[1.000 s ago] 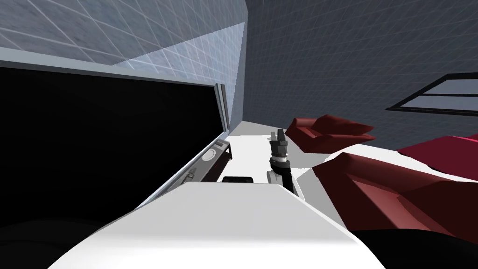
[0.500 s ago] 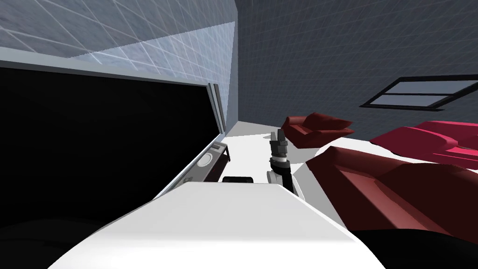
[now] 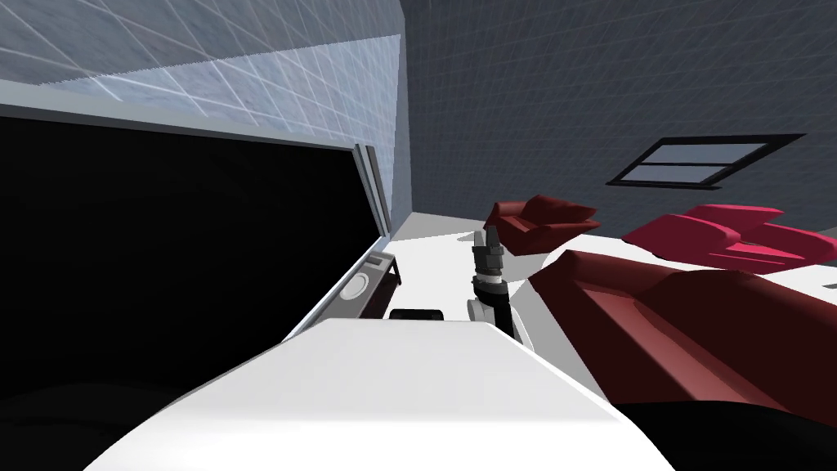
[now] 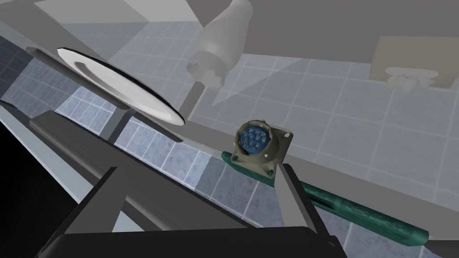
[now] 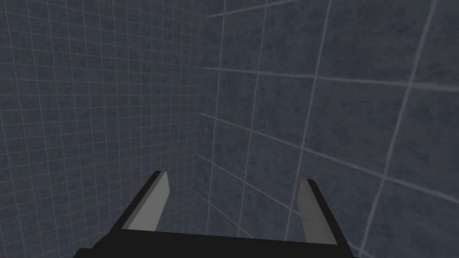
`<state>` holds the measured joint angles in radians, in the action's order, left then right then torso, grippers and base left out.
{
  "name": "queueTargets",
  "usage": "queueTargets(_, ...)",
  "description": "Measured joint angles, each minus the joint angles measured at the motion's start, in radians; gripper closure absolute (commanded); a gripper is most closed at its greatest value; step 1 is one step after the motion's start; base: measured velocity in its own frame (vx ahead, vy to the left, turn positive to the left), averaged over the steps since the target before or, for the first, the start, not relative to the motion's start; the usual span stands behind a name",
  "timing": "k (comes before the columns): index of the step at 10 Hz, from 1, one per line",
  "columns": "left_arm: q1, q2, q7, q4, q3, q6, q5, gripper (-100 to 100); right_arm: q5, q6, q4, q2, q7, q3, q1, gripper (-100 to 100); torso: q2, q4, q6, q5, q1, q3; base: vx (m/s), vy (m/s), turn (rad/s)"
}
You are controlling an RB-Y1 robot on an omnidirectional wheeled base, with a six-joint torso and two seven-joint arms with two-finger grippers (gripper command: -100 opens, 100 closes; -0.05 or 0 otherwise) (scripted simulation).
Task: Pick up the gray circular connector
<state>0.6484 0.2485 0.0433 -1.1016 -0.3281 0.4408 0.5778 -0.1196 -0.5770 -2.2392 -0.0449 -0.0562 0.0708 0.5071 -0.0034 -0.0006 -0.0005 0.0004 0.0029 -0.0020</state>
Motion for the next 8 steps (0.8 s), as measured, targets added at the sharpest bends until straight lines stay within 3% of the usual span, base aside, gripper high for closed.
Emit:
queueTargets(3,0.009,0.010,-0.008,0.060,-0.018,0.003,0.042,-100,0.000,0.000,0.000,0.000,0.000,0.000,0.000,0,0.000,0.000,0.000,0.000,0.001,0.000,0.056,0.079,-0.182)
queueTargets(5,0.008,0.014,-0.015,0.097,-0.029,-0.004,0.072,-100,0.000,0.000,0.000,0.000,0.000,0.000,0.000,0,-0.002,0.000,0.000,0.001,0.003,-0.001,0.052,0.063,-0.032)
queueTargets(6,0.007,0.014,-0.013,0.101,-0.030,-0.001,0.072,0,0.000,0.000,0.000,0.000,0.000,0.000,0.000,0,0.000,0.000,0.000,0.000,-0.001,0.000,0.006,0.008,-0.003)
queueTargets(7,0.007,0.014,-0.013,0.101,-0.030,-0.001,0.072,-100,0.000,0.000,0.000,0.000,0.000,0.000,0.000,0,0.002,0.000,0.000,-0.001,-0.003,0.001,-0.008,0.019,0.001)
queueTargets(8,-0.010,0.012,-0.004,0.116,-0.030,-0.003,0.068,-100,0.000,0.000,0.000,0.000,0.000,0.000,0.000,0,0.003,0.001,0.000,0.000,-0.003,0.001,-0.029,0.030,-0.006)
